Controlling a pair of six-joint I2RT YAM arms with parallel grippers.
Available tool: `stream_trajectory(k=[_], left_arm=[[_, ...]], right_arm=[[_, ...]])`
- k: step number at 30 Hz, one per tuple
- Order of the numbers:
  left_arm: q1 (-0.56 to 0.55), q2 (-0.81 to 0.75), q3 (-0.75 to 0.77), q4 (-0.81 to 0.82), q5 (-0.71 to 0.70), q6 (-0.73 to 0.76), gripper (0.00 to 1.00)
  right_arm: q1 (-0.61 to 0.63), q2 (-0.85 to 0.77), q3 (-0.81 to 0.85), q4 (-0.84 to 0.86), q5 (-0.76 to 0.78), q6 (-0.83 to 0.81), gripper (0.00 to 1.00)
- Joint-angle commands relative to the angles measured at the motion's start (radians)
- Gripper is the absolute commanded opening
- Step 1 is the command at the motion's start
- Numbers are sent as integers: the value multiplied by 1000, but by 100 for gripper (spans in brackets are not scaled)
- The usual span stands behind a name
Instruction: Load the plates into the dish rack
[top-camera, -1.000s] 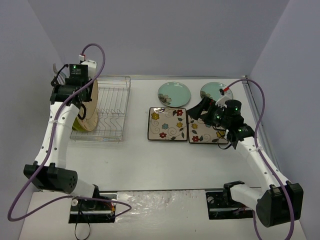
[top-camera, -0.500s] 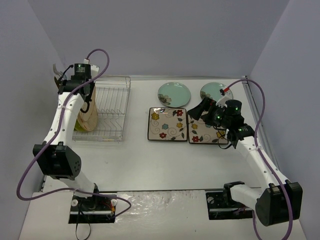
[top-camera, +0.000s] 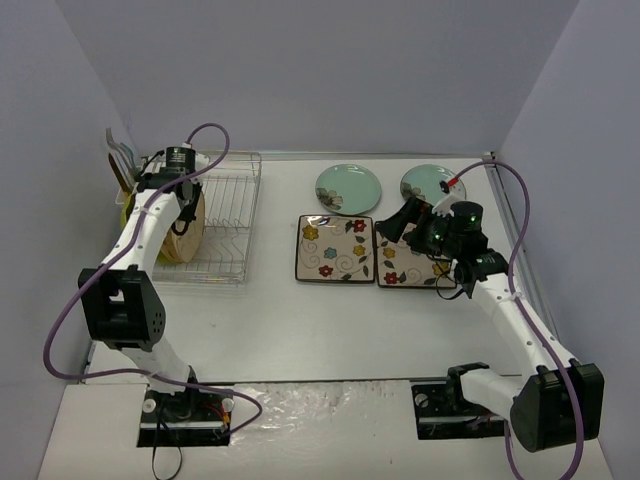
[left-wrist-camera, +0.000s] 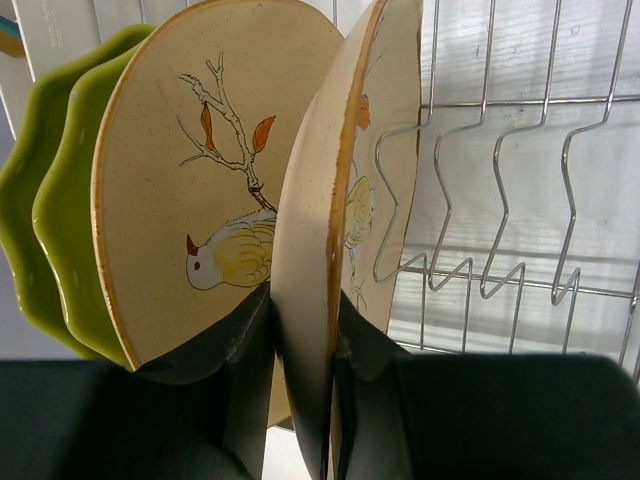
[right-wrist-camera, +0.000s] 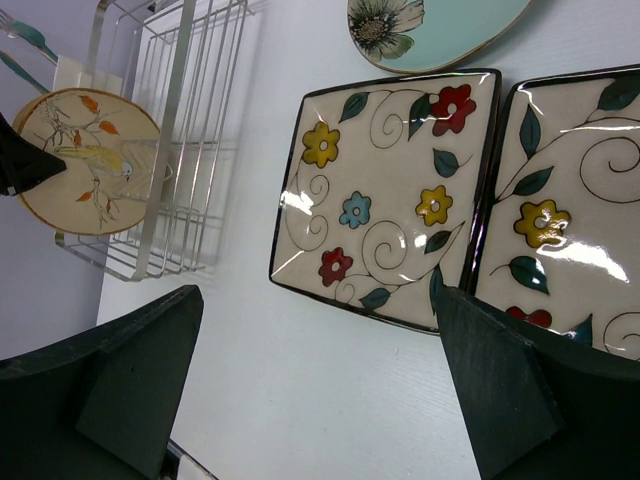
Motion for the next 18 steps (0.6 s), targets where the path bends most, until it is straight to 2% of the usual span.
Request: stream_trajectory(k=[1,4,8,18], left_arm=[[8,-65,37,116,-74,-12,18],[8,-75,30,107,-73,-20,35],[7,-100,21,109,-82,-19,50],[6,-170,55,68,-42,-46,72]], right_arm=[[-10,-23,-6,54,19,-3,100],[-13,-33,-22,53,29,2,100],[-16,-57,-40,53,45,6,100],[-25,-136,-96,-8,151,41,100]])
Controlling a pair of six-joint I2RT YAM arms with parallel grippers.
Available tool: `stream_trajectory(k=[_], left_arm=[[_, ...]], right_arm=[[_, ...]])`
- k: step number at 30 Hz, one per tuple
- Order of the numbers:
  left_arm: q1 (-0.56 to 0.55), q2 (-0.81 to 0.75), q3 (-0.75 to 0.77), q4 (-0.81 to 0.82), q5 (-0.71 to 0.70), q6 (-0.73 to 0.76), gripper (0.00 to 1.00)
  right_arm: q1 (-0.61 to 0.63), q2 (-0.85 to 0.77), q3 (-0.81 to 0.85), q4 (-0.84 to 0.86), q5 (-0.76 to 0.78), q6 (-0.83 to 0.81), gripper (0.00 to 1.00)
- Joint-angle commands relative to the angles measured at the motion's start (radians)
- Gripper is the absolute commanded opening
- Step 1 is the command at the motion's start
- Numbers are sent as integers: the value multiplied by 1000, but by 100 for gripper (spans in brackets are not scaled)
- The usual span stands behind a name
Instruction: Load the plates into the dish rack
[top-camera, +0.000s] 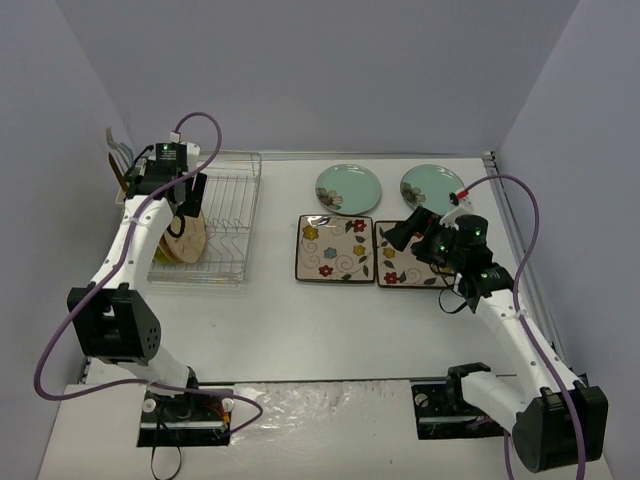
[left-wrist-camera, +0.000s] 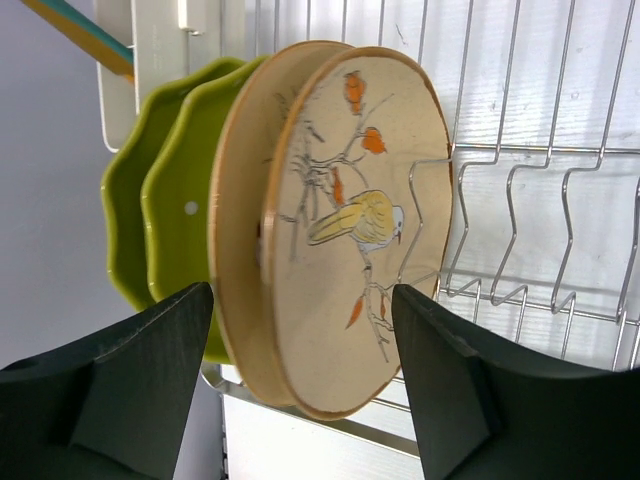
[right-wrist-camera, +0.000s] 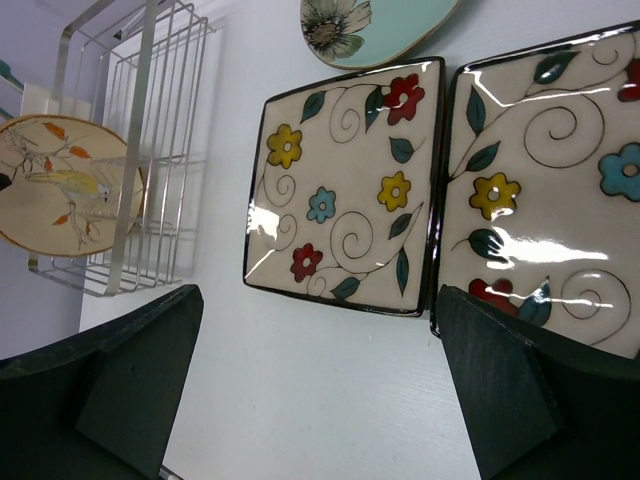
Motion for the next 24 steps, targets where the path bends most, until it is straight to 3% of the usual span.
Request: stream_trajectory(k=[1,9,18,24], left_arm=[[7,-96,76,6,11,-37,74],[6,-226,86,-33,162,-201,96],[3,-363,-55,64,442,-423,97],[-37,-406,-187,121,566,-498,97]], right_arm=[[-14,-53,-21,-5,97,30,100],[-83,-105,-106,-140,241,116,100],[-233,-82,-252,-173,189,219,96],[-311,-103,-340,-96,141,230,94]])
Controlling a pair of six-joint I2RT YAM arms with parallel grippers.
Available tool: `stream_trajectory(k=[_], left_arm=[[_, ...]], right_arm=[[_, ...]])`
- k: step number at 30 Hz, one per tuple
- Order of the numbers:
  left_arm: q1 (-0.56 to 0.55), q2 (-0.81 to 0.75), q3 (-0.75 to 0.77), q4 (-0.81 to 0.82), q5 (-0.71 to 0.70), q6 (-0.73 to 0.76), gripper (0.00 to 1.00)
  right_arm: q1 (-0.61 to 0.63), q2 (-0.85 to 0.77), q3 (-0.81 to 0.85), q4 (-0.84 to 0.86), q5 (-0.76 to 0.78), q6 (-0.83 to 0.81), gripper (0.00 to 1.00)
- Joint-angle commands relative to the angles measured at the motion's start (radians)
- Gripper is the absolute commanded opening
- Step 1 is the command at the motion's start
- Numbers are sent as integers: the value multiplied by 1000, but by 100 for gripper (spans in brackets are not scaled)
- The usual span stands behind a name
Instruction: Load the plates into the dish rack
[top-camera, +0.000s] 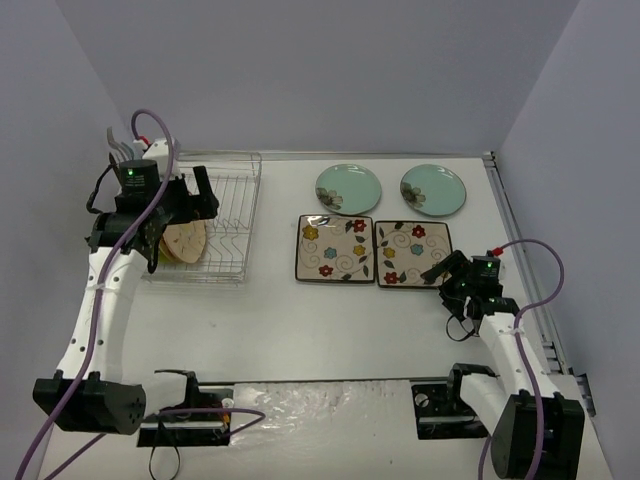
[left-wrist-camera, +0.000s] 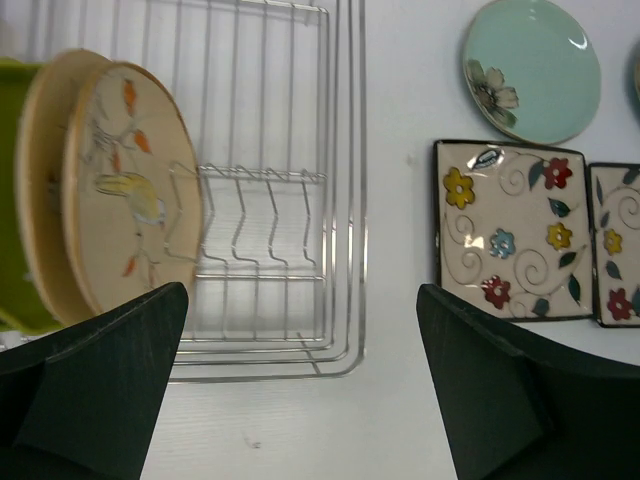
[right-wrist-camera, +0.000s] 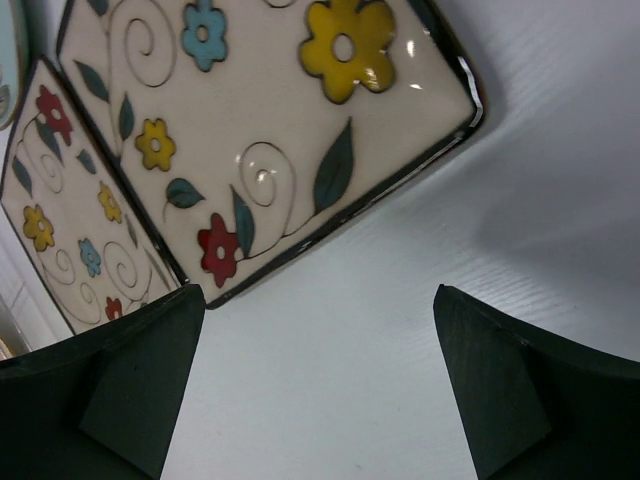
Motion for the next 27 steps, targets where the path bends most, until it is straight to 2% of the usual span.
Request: stream_trajectory(k=[1,10,18,27], left_arm=[[-38,-30,-70,101,135,-106,97],[-106,-37,-151,130,155,-118,97],[-119,-35,-169,158,153,-136,97],[-143,-16,-167,171,155,-157,97]], right_arm=[[-56,-8,-60,123,-66,46,94],[-97,-14,-233,407,-121,142,90],[-115,92,-353,622,-113,221,86],[-121,249,-328,718,-88,239,78]])
